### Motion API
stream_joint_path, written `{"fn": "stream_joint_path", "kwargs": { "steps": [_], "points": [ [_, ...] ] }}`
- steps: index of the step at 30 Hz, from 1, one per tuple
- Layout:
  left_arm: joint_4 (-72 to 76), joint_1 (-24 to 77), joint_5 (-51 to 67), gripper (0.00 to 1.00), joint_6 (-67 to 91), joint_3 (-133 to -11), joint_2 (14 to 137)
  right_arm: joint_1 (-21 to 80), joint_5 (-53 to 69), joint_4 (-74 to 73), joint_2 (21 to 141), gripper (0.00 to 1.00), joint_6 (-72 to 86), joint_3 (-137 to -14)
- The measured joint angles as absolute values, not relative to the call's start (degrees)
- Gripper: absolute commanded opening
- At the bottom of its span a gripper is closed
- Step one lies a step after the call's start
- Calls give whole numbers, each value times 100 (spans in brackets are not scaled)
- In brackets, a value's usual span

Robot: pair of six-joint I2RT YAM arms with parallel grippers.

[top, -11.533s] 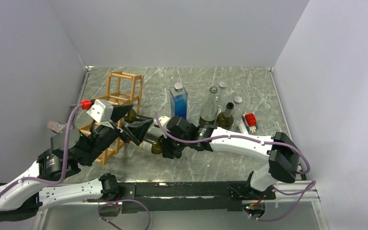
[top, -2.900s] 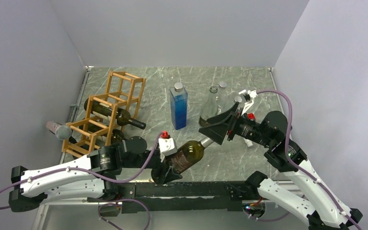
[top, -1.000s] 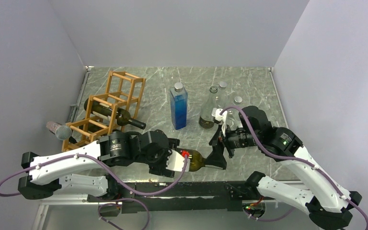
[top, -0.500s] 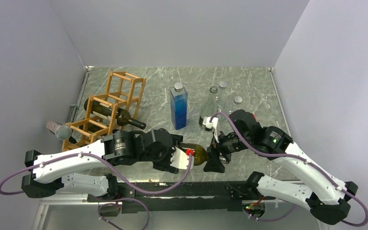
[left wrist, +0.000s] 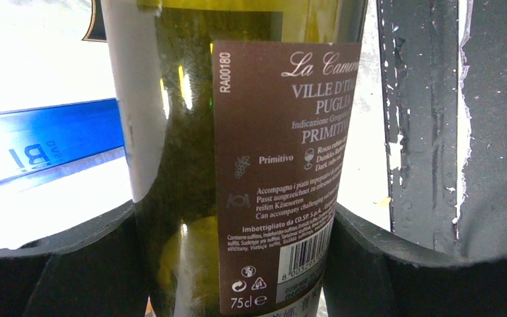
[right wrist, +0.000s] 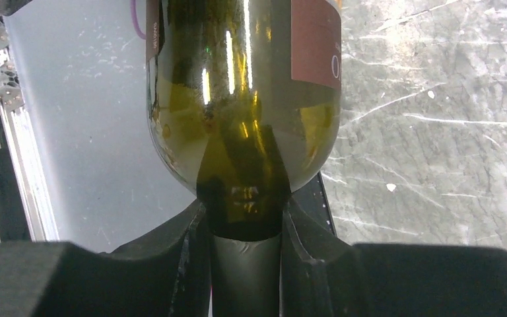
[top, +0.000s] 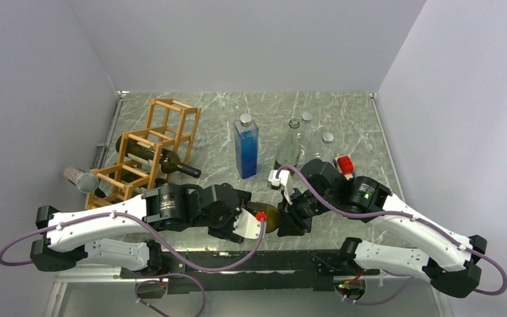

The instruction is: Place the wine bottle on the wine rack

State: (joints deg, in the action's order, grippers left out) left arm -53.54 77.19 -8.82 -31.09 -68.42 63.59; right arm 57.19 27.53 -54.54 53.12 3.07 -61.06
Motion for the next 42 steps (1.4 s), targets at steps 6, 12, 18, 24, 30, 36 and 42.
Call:
{"fn": "stream_joint_path", "kwargs": {
  "steps": [6, 12, 18, 24, 30, 36, 42],
  "points": [
    [-5319, 7741, -851, 1, -3098, -6842, 6305, 5857, 2539, -5402, 5203, 11, 471, -6071],
    [-5369, 7725, -873, 1, -3081, -6840, 6252, 5883, 2432, -5258, 5264, 55, 613, -6071],
    [-5472, 7706, -917, 1, -3100, -6838, 6182, 5872, 2488, -5100, 5389, 0, 589, -6075],
    [-5548, 7706, -904, 51, -3100, -6829, 6084, 5909, 2558, -5087, 5389, 0, 497, -6075],
    [-4890, 7703, -1142, 99, -2917, -6608, 5922, 5944, 2224, -5168, 5293, 0, 615, -6066],
    [-4003, 7679, -1396, 99, -2729, -6508, 5304, 5898, 1490, -5389, 5140, 0, 864, -5996],
    [-3920, 7679, -1516, 99, -2530, -6180, 4790, 5898, 1085, -5398, 4945, 0, 991, -5765]
  ]
}}
